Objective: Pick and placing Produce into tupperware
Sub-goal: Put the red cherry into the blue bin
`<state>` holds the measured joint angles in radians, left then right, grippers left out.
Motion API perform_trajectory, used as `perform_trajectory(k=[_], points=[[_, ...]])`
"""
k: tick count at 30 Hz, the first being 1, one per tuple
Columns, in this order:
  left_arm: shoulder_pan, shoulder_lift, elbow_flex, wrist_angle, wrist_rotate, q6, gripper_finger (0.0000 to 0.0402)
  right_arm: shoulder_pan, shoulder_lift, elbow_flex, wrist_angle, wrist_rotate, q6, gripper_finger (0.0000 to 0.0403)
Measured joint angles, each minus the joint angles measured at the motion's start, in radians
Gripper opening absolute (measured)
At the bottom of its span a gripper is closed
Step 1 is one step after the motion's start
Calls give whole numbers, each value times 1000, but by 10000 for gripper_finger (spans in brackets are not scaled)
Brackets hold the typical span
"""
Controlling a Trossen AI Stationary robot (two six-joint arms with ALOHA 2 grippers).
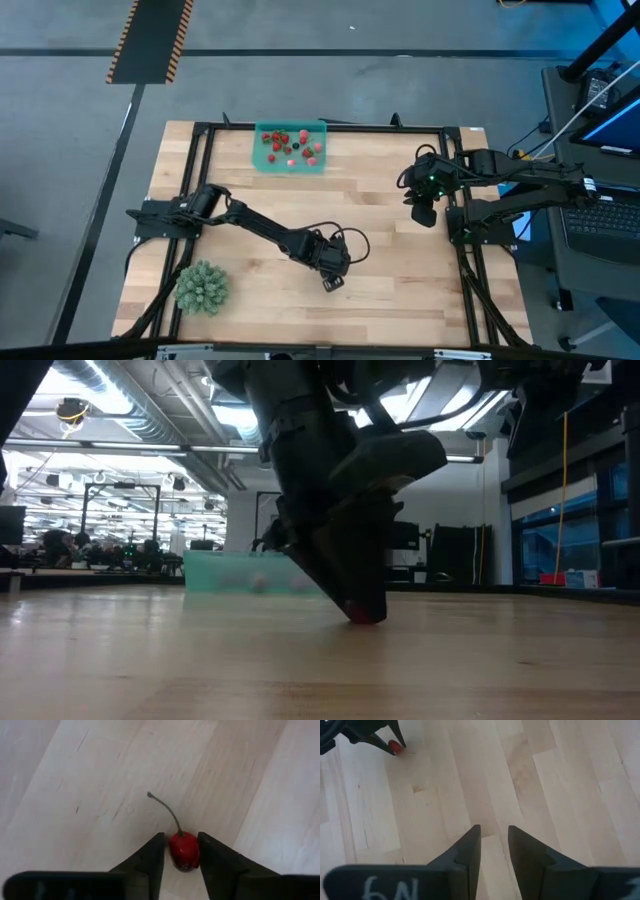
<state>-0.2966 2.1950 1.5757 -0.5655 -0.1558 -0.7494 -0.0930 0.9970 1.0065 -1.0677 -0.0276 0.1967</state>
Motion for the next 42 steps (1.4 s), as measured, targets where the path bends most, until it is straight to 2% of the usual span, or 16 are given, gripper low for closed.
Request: perform_trajectory(k=[7, 11, 15, 19, 23, 30, 34, 38, 42], points=[[1, -1, -1, -11, 0, 0, 51, 0, 0, 0, 0, 0, 0, 100], [13, -21, -4, -41, 28, 0, 28, 0, 0, 0, -1, 0, 1, 100], [30, -82, -8, -136, 100, 49, 29, 0, 0, 0, -1, 0, 2, 100], [69, -181, -6, -253, 95, 94, 39, 0, 0, 0, -1, 0, 3, 100], [121, -292, -6, -378, 79, 155, 32, 0, 1, 0, 1, 0, 3, 100], [315, -478, -4, -573, -60, 220, 37, 0, 0, 0, 1, 0, 4, 100], [460, -536, -4, -576, -60, 309, 45, 0, 0, 0, 2, 0, 7, 100], [596, -547, -4, -577, -58, 383, 35, 0, 0, 0, 1, 0, 7, 100], [720, -546, -4, -573, 13, 472, 28, 0, 0, 0, 1, 0, 8, 100]])
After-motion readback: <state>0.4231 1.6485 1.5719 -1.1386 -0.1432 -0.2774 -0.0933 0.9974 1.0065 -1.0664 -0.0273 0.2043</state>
